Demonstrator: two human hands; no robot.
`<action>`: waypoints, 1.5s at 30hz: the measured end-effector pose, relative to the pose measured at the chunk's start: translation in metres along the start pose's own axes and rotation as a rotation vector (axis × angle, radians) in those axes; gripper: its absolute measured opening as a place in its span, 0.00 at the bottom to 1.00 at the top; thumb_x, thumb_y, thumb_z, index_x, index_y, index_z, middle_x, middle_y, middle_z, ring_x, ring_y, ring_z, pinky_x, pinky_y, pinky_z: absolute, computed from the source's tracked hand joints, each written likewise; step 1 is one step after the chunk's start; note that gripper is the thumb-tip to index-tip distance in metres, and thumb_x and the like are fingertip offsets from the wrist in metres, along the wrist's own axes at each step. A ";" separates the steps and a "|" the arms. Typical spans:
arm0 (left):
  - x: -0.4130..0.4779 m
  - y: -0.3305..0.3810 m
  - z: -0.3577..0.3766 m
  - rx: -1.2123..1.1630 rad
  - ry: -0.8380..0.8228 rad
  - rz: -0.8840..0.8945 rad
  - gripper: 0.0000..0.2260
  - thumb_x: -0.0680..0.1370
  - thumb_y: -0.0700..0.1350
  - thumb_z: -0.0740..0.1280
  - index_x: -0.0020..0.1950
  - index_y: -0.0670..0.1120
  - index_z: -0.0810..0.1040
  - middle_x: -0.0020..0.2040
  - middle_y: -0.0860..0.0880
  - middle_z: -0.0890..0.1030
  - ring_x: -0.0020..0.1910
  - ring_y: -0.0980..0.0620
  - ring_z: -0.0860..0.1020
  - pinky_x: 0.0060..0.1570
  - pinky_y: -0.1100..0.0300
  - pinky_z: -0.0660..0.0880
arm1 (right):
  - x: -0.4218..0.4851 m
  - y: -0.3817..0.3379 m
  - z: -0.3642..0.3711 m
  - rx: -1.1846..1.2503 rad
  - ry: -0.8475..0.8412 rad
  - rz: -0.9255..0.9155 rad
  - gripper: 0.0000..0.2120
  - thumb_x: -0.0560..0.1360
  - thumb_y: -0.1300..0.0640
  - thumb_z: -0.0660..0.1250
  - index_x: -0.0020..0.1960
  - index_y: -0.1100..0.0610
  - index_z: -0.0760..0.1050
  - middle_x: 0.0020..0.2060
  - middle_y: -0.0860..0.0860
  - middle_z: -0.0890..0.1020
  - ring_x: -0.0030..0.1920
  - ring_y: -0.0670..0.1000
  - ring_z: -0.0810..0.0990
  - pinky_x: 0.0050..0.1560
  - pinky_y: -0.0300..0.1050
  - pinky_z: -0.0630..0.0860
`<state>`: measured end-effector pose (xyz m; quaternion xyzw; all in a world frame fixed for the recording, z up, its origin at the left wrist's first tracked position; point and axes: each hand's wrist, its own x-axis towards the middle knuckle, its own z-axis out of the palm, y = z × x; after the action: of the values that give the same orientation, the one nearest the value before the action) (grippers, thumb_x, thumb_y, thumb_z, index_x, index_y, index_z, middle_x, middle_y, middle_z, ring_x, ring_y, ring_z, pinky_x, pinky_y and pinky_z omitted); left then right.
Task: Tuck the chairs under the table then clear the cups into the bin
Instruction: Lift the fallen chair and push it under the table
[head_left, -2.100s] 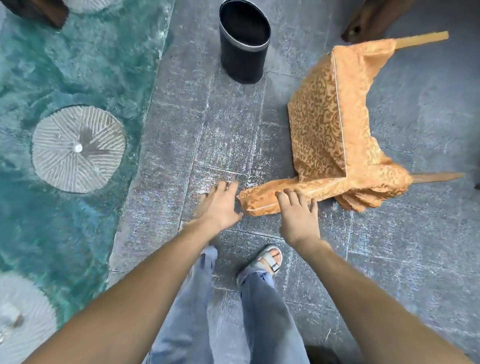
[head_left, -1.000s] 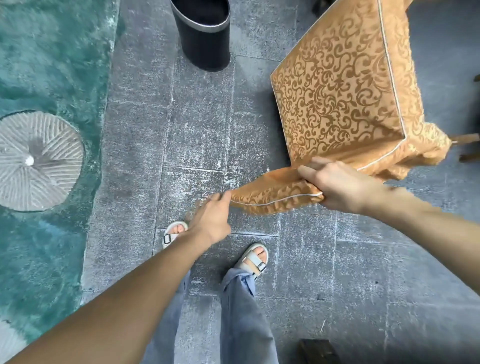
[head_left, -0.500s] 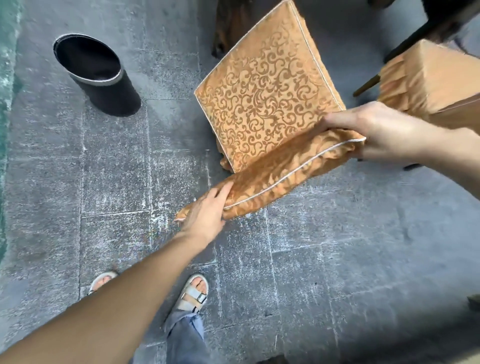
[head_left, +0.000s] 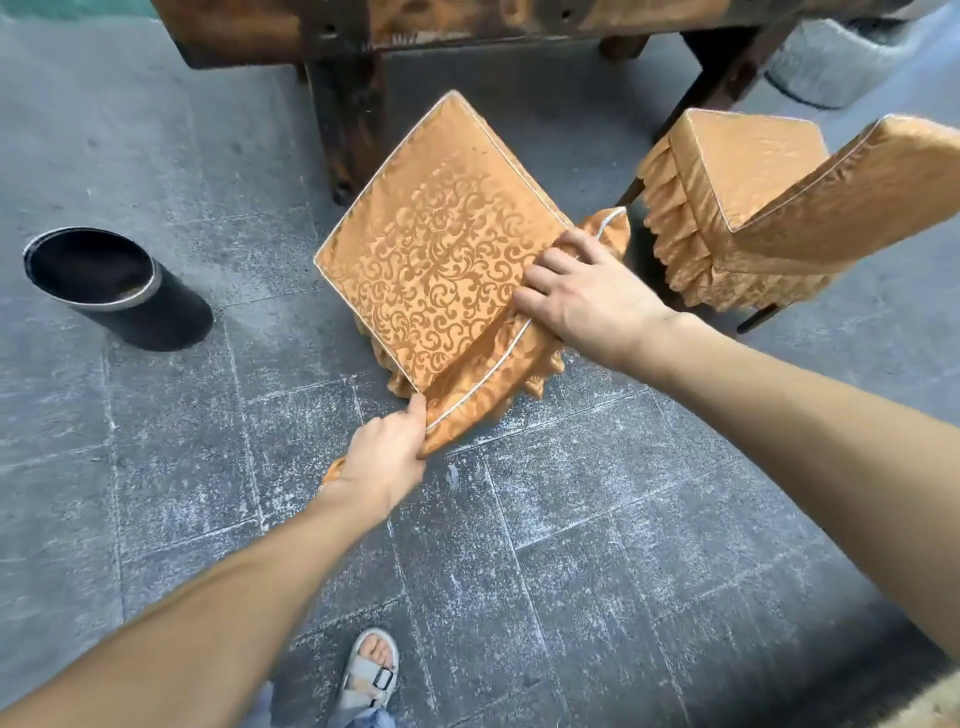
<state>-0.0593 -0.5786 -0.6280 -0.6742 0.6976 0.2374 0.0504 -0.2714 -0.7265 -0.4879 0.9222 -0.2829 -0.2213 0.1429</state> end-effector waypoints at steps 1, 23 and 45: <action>0.004 0.006 -0.004 0.000 0.022 0.014 0.29 0.75 0.41 0.72 0.71 0.41 0.61 0.51 0.43 0.83 0.50 0.40 0.83 0.47 0.49 0.79 | 0.004 0.008 0.001 0.006 -0.014 0.059 0.13 0.82 0.57 0.57 0.66 0.53 0.70 0.59 0.52 0.75 0.66 0.58 0.70 0.78 0.61 0.53; 0.124 0.131 -0.055 -0.012 0.391 0.038 0.23 0.65 0.51 0.74 0.50 0.53 0.62 0.45 0.55 0.75 0.42 0.54 0.67 0.39 0.58 0.72 | 0.005 0.196 0.062 0.123 -0.053 0.159 0.25 0.72 0.44 0.69 0.67 0.47 0.72 0.57 0.53 0.75 0.63 0.59 0.71 0.73 0.62 0.57; 0.267 0.278 -0.121 0.062 0.321 -0.004 0.23 0.62 0.39 0.71 0.51 0.51 0.65 0.42 0.53 0.80 0.37 0.50 0.77 0.28 0.59 0.69 | 0.001 0.378 0.197 0.188 -0.024 0.120 0.24 0.71 0.58 0.68 0.65 0.54 0.66 0.56 0.50 0.71 0.62 0.56 0.72 0.78 0.64 0.52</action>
<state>-0.3202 -0.8774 -0.5526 -0.7029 0.7024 0.1048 -0.0405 -0.5404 -1.0569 -0.5111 0.9103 -0.3588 -0.1957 0.0652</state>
